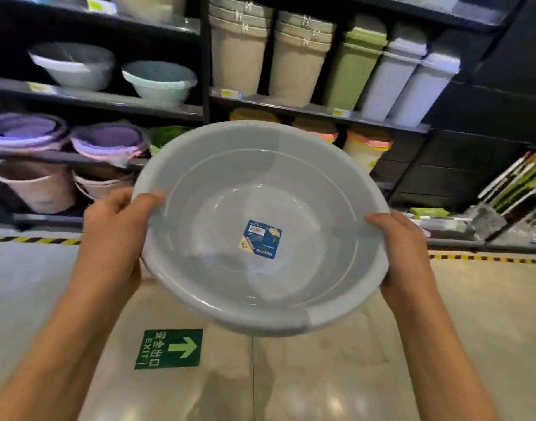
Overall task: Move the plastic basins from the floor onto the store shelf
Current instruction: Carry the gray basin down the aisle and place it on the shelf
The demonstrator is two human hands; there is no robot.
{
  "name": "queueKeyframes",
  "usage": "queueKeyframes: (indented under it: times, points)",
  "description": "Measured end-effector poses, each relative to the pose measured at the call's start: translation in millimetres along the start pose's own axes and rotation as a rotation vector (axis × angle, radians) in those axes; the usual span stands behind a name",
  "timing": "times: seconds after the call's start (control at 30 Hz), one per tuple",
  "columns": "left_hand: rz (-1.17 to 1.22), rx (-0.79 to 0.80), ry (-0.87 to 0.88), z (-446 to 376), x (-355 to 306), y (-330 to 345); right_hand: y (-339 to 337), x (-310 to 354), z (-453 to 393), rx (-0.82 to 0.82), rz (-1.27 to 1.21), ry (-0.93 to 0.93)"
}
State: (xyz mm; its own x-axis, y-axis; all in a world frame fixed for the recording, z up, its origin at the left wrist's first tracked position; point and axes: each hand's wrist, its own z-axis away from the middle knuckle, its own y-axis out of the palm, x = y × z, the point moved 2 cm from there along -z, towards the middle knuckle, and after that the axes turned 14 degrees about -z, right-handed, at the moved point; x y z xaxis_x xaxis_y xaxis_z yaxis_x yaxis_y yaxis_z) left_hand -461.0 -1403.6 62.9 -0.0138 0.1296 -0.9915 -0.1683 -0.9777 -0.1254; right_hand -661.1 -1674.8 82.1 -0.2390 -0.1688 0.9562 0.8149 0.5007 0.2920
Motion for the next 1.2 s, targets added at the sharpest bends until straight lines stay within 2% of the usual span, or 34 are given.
queueKeyframes:
  times: [0.2,0.5,0.6,0.8,0.93,1.2]
  points:
    - [0.028,-0.229,-0.046,-63,18,-22,93,-42,-89,0.164,0.069,0.064]
    - [0.021,-0.478,-0.055,-182,21,-25,219,-93,-223,0.353,0.092,0.186]
    - [0.009,-0.485,-0.037,-213,26,-30,262,-106,-256,0.402,0.112,0.18]
    - [-0.026,-0.588,-0.134,-283,50,-54,347,-155,-300,0.485,0.179,0.249]
    - [-0.053,-0.57,-0.172,-340,78,-78,399,-203,-323,0.49,0.251,0.292]
    - [-0.281,-0.519,-0.258,-458,154,-125,494,-302,-360,0.529,0.356,0.264]
